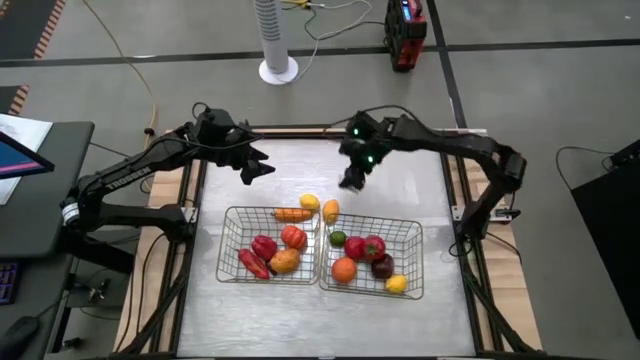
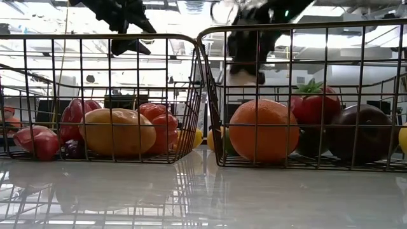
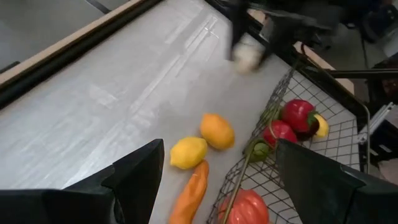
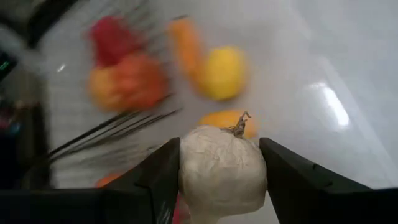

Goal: Sort produce into baskets
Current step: Put the garlic into the left wire basket

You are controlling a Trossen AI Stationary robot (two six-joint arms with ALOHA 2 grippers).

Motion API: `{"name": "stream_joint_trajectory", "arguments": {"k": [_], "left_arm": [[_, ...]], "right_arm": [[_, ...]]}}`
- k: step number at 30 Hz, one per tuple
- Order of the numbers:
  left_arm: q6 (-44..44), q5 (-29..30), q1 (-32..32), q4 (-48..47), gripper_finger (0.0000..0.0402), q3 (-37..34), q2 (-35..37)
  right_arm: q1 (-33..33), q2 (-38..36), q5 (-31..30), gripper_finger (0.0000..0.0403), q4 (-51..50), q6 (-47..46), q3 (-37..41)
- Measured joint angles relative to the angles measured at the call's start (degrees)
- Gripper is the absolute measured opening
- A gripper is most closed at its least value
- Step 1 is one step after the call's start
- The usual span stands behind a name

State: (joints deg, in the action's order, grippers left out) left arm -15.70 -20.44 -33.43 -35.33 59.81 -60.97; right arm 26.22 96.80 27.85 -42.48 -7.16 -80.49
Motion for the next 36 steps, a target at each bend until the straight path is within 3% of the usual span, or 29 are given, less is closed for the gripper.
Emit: {"name": "stream_joint_trajectory", "arguments": {"k": [8,16,24,36], "left_arm": [[0.9,-1.1,0.1,0.0,0.0292,0.0,0.0],[1.6,-1.8,1.0,0.1,0.0292,0.0,0.0],[1.7,-1.8,1.4,0.3,0.0292,0.0,0.0],[1.9,-1.7,1.3,2.4,0.0292,0.0,0.0]], "right_arm": [[-14.9,-4.7,-2.8,0.0230,-3.8,-0.4,0.0],[-25.9,-4.7,-13.7,0.0241,-4.1,-10.6,0.0],[-27.4,-4.7,-16.0,0.0254,-3.5,-12.9,0.0],[-24.8,-1.2,-16.3,0.0255,23.6,-13.8,0.0]]}}
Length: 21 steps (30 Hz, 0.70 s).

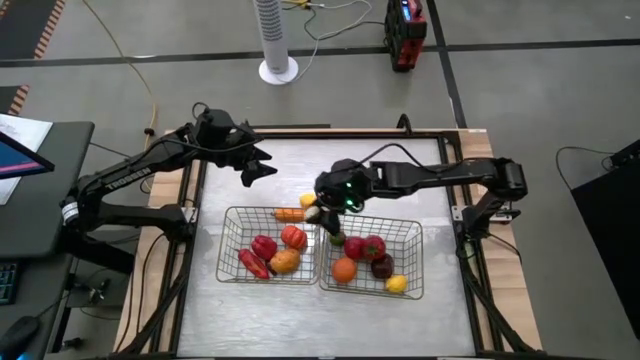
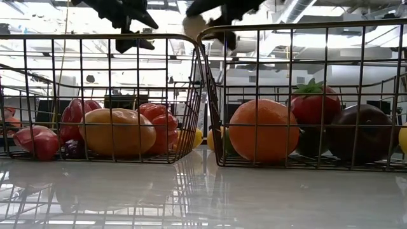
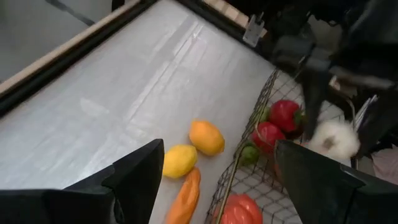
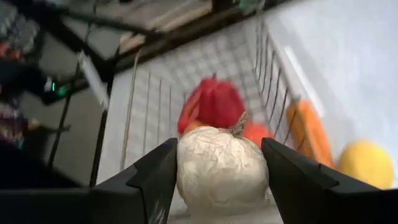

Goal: Sort produce into baskets
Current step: Put the garlic into the left wire basket, then put the left lemon into the left wire basket

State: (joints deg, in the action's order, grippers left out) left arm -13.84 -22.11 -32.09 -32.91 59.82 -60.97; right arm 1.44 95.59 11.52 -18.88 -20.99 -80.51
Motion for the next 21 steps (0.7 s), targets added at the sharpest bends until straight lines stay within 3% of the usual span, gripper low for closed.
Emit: {"name": "stream_joint_trajectory", "arguments": {"k": [5,12,17,21], "left_arm": [[-0.4,0.0,-0.7,0.9,0.0292,1.7,0.5],[-0.4,-1.1,-0.7,0.0,0.0292,2.2,0.3],[-0.4,-1.1,-0.7,-1.1,0.0292,2.2,0.2],[-0.4,-1.1,-0.7,-1.0,0.0292,2.2,0.2]], "right_arm": [[1.9,4.2,2.2,0.0258,3.9,-1.2,-0.9],[2.9,7.8,6.9,0.0294,1.1,-0.4,-6.4],[4.1,7.8,4.5,0.0324,-4.0,0.9,-8.3],[6.6,7.6,1.9,0.0322,-10.1,1.4,-8.5]]}}
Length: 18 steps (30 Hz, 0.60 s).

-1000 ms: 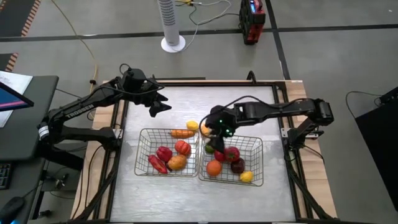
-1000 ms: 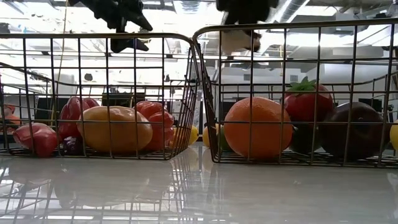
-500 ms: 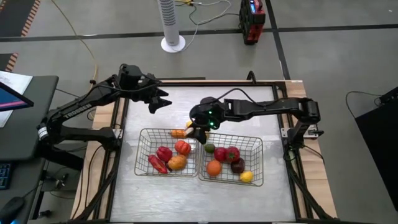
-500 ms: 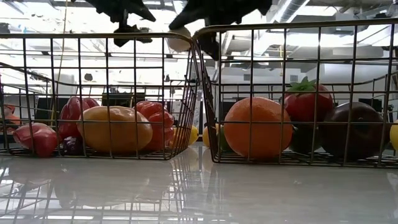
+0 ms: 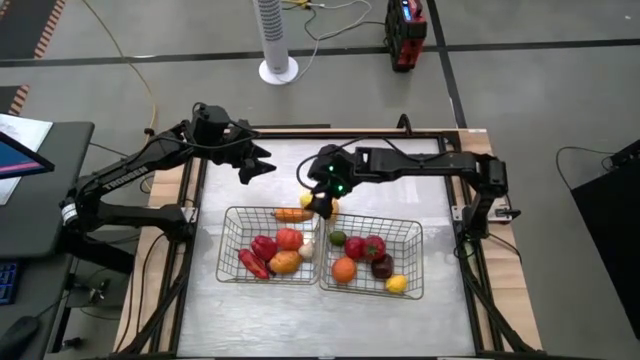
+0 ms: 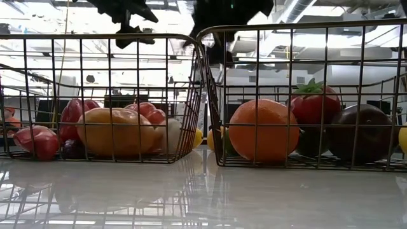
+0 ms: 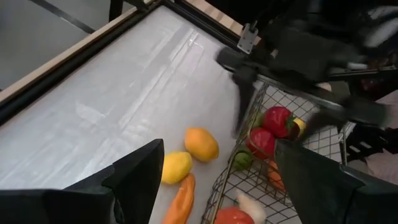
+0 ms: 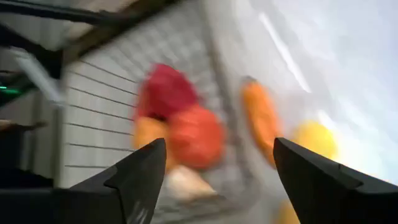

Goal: Sort produce into baskets
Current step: Put the left lemon into the left wire basket

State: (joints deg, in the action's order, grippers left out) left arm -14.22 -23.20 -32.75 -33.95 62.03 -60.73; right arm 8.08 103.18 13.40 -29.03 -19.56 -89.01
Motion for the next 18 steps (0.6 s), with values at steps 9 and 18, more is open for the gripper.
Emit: {"name": "stream_joint_trajectory", "arguments": {"k": [9,18], "left_arm": [[0.0,0.0,0.1,0.6,0.0292,0.0,0.7],[0.0,4.1,2.6,0.4,0.0292,0.0,3.2]], "right_arm": [[4.2,0.4,-7.1,0.0307,1.1,6.0,6.5],[5.6,3.6,-7.3,0.0307,12.7,4.2,14.8]]}}
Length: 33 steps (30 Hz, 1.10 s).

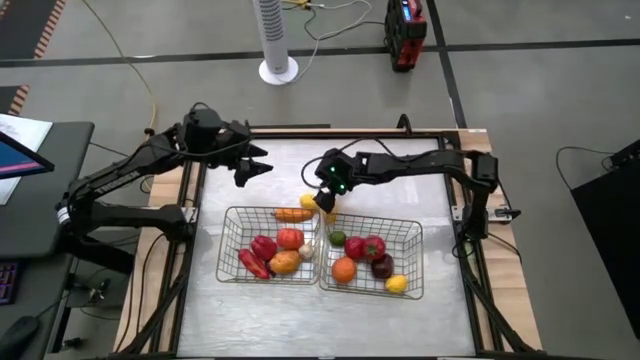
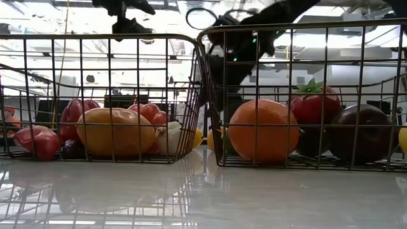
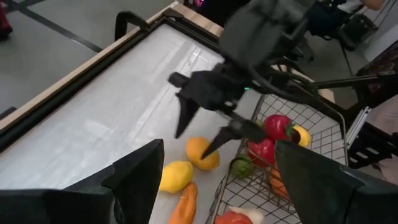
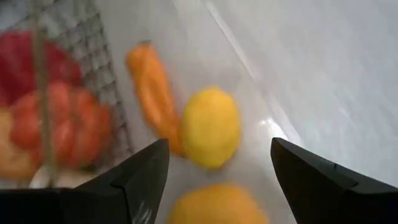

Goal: Sort produce into baskets
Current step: Put the left lemon into the left wire basket

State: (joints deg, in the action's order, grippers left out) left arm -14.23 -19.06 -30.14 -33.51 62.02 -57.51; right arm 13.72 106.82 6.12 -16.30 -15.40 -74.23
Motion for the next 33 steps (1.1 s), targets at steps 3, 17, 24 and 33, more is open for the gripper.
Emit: {"name": "stream_joint_trajectory", "arguments": {"k": [3,17,24,33], "left_arm": [[0.0,0.4,0.7,-0.5,0.0292,0.0,0.4],[0.2,0.9,1.3,-0.6,0.0292,0.0,0.5],[1.4,1.7,1.3,-0.5,0.0292,0.0,0.5],[1.6,1.7,1.3,-1.9,0.0292,0.0,0.5]], "right_arm": [[0.8,1.9,1.7,0.0314,3.2,0.2,-0.3],[1.3,6.0,3.1,0.0357,5.6,0.9,-2.2],[2.2,7.4,3.1,0.0345,5.8,0.7,-2.2],[1.0,9.2,3.1,0.0345,8.7,2.9,-2.2]]}}
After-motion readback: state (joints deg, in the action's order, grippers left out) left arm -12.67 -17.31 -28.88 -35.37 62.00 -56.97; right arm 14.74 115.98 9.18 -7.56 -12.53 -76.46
